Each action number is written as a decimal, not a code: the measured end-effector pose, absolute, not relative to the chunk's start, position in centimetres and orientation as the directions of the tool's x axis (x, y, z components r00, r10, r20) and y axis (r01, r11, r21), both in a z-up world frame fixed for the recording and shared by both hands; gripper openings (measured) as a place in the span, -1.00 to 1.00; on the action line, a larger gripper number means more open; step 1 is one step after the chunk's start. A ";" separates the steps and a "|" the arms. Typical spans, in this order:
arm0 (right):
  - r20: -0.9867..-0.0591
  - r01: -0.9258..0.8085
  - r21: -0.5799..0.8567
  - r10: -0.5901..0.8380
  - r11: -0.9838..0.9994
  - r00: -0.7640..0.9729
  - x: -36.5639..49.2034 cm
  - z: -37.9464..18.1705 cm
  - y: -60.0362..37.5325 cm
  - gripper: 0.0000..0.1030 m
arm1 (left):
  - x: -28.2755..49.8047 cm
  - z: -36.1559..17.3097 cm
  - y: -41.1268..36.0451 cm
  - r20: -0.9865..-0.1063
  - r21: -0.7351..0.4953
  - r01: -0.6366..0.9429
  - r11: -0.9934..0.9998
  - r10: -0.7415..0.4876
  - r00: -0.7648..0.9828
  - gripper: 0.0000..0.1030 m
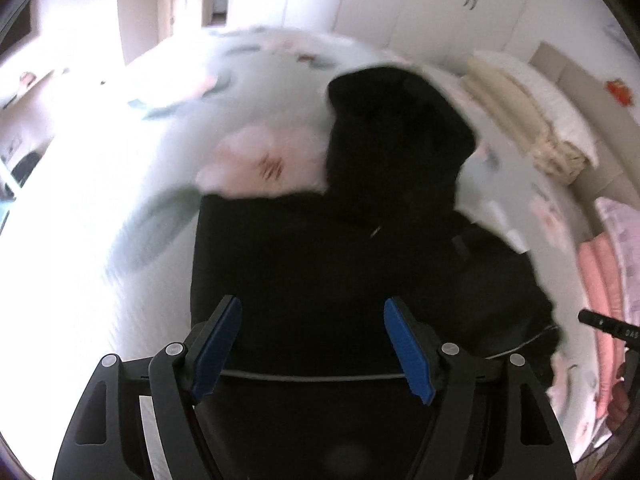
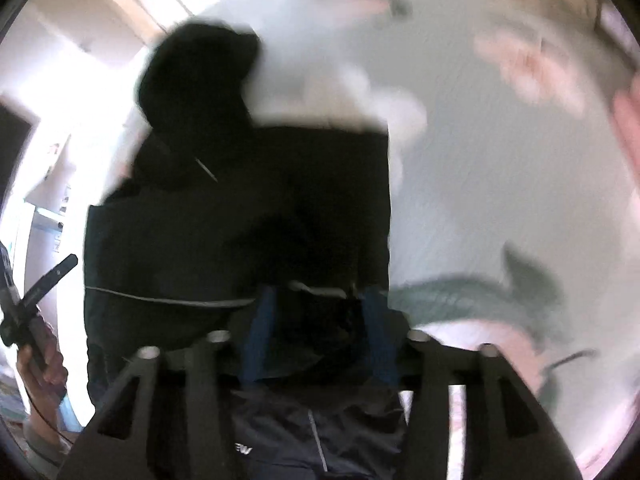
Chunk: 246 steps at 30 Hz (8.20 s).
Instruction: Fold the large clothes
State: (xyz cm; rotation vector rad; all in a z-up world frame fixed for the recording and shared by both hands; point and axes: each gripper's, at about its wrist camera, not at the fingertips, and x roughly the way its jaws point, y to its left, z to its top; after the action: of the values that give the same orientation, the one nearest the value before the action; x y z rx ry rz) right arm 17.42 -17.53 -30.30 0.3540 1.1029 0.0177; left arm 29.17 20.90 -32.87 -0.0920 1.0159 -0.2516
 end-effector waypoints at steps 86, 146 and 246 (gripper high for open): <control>-0.813 -0.063 0.214 0.213 0.975 0.542 49.9 -31.5 -10.3 -0.04 | 56.3 -37.9 11.2 -0.804 -0.318 0.435 0.842 -0.483 0.346 0.45; -0.705 -0.428 0.112 0.376 0.897 0.601 24.7 -22.2 -8.6 -0.61 | 32.7 -24.9 19.4 -0.688 -0.237 0.637 0.734 -0.589 0.423 -0.49; -0.914 0.413 0.403 0.340 0.817 0.221 -18.8 -45.1 -18.6 0.43 | -7.7 -45.7 45.5 -0.824 -0.564 -0.233 0.792 -0.555 0.110 0.34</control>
State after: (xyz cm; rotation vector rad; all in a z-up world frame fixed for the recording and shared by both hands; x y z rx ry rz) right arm -18.78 -18.56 -45.07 0.6670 1.3783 -0.0562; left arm -7.74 45.52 -45.68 -0.6733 1.4727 -0.2650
